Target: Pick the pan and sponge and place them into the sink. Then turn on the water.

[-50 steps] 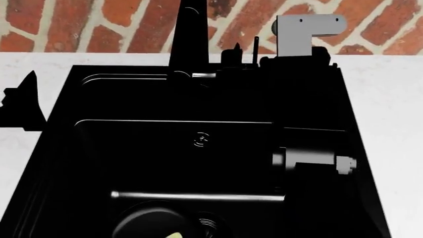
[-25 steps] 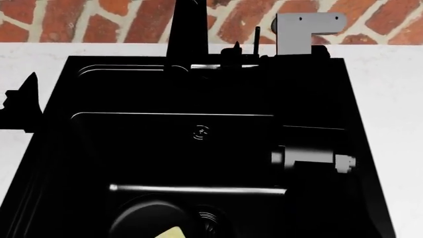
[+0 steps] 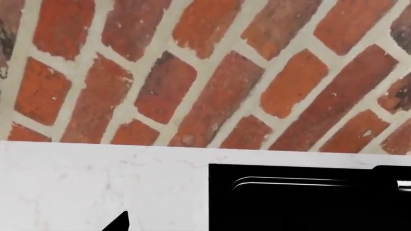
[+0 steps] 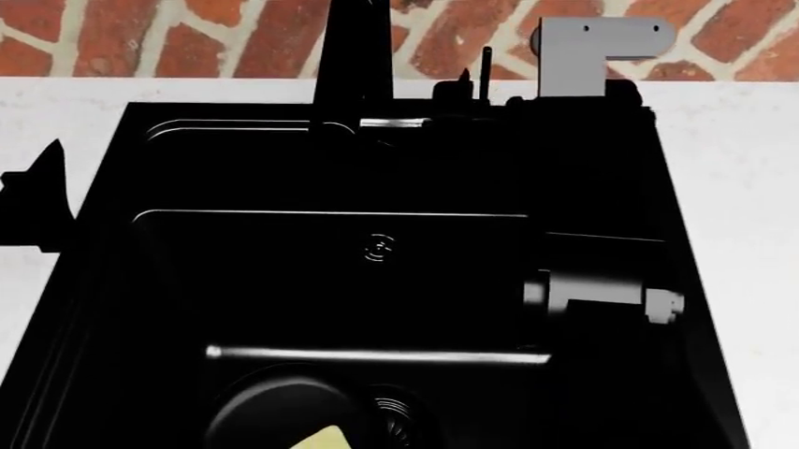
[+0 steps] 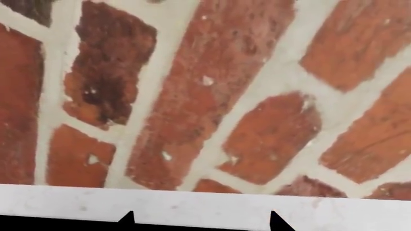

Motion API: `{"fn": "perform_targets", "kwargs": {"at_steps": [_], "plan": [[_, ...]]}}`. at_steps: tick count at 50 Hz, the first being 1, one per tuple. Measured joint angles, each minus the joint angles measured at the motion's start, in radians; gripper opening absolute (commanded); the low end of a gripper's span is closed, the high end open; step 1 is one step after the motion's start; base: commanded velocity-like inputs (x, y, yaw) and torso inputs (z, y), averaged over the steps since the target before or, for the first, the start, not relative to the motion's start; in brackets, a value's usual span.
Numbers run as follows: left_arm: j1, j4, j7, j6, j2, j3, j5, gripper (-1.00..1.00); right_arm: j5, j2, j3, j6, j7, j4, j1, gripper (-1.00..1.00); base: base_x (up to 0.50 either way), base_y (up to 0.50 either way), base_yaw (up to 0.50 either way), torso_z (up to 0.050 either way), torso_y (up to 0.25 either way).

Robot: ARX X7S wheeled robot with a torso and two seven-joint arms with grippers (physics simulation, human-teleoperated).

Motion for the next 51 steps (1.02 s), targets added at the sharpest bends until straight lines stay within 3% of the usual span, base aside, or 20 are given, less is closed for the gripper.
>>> {"fn": "perform_targets", "kwargs": {"at_steps": [51], "plan": [[0.008, -0.002, -0.01, 0.004, -0.008, 0.0, -0.004, 1.0, 0.051, 0.032, 0.057, 0.02, 0.005, -0.032, -0.031, 1.0, 0.0, 0.0, 0.0, 0.0, 0.0]]}}
